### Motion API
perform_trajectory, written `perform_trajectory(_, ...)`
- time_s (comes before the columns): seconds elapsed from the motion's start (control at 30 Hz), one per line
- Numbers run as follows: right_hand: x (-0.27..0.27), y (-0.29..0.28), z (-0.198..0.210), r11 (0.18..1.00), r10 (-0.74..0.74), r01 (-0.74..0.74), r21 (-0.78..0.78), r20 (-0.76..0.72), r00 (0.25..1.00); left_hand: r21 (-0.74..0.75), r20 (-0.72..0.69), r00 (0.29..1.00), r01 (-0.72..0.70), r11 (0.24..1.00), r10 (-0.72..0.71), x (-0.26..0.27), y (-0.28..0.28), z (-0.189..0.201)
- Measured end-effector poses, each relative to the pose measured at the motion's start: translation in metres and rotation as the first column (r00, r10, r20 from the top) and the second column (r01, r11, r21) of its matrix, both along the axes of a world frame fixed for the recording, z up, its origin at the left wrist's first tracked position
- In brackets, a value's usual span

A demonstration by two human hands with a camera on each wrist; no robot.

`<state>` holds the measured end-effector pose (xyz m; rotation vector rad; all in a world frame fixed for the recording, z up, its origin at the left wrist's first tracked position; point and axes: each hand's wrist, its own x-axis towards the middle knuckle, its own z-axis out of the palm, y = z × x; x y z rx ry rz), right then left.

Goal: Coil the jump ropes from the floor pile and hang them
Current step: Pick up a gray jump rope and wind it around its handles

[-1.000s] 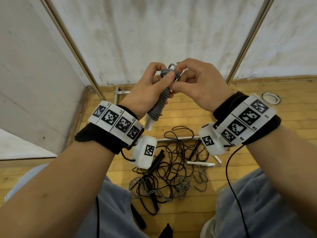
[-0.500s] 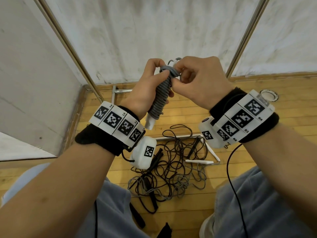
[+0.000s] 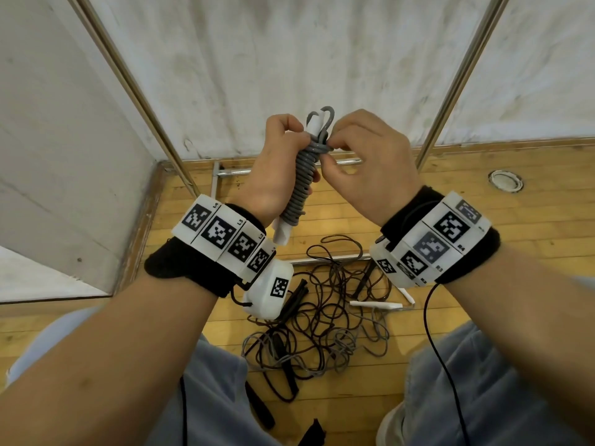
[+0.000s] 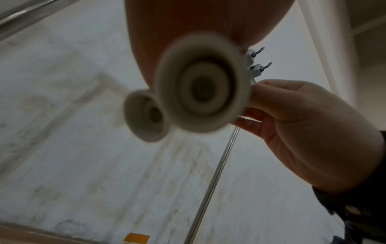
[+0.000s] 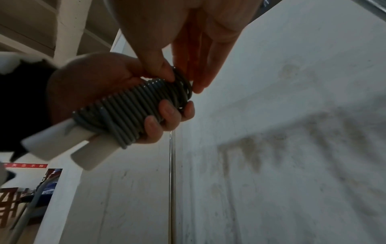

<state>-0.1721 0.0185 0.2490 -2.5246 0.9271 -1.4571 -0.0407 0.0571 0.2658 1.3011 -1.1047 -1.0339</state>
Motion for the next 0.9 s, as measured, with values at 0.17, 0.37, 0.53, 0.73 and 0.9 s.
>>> perform_trajectory(0.17,0.004,0.0,0.004,0.861,0.013,-0.133,0.49,0.241,0.97,-0.067,0.121,0.993,0.009,0.998,0.0,0.002,0.0,-0.006)
perform_trajectory(0.37,0.011,-0.005,0.002,0.582,-0.101,-0.338,0.74,0.478,0.872,-0.156,0.26,0.96,-0.063,0.986,0.102,-0.001,0.003,-0.01)
perform_trajectory(0.53,0.01,-0.018,-0.002,0.443,-0.254,-0.414,0.795,0.554,0.793,-0.167,0.277,0.95,-0.103,0.981,0.147,-0.006,0.001,-0.011)
perform_trajectory(0.73,0.008,-0.024,-0.012,0.441,-0.251,-0.392,0.807,0.531,0.809,-0.092,0.253,0.961,-0.093,0.991,0.114,-0.006,-0.003,-0.014)
perform_trajectory(0.9,0.015,-0.017,-0.014,0.524,-0.11,-0.277,0.805,0.387,0.916,-0.076,0.253,0.964,-0.065,0.995,0.083,-0.002,-0.006,-0.018)
